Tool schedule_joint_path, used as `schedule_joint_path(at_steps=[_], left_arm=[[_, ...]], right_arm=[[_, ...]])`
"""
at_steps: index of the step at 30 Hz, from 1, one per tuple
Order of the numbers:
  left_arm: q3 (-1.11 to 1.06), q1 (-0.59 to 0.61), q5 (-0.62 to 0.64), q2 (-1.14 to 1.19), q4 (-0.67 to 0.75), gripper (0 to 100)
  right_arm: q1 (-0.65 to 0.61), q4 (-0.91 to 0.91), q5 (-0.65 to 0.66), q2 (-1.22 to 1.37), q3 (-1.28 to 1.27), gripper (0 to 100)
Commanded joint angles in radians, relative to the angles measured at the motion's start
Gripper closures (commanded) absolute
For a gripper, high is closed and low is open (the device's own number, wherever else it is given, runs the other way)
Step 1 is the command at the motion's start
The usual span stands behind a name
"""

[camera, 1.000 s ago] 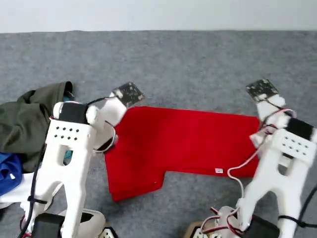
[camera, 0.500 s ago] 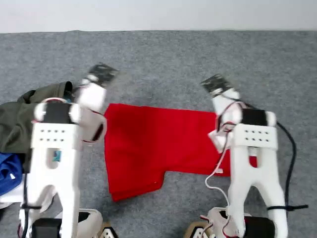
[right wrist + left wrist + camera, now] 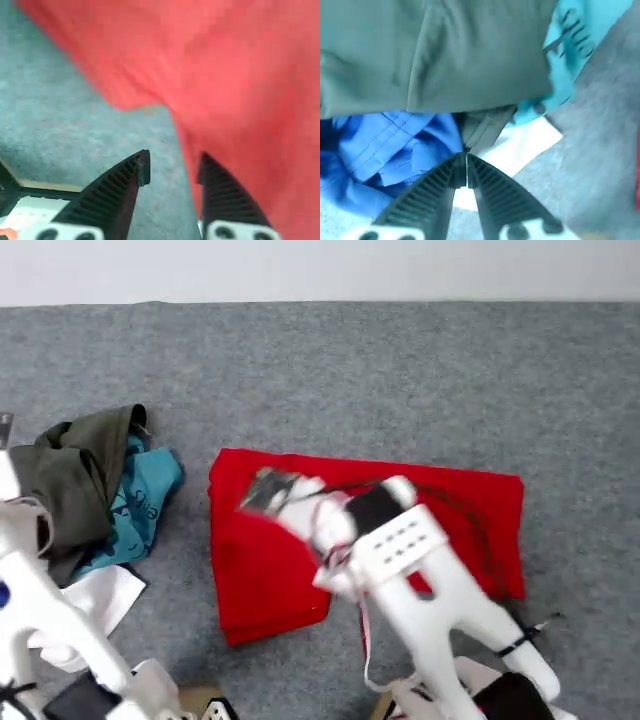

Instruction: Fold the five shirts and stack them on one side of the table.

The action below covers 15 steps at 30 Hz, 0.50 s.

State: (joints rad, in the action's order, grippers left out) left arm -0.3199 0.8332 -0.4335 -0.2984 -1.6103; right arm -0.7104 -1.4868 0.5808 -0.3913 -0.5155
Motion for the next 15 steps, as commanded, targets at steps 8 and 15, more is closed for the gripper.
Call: schedule_joint_path(at_steps=[8, 15], left_arm=[[0.039, 0.071, -0.06, 0.057, -0.006, 99], [0.039, 0.071, -0.06, 0.057, -0.006, 99]], right_arm=[[-0.252, 0.143, -0.018, 0.28, 0.051, 77.1], [-0.344, 0.133, -0.02, 0.441, 0.181, 77.1]])
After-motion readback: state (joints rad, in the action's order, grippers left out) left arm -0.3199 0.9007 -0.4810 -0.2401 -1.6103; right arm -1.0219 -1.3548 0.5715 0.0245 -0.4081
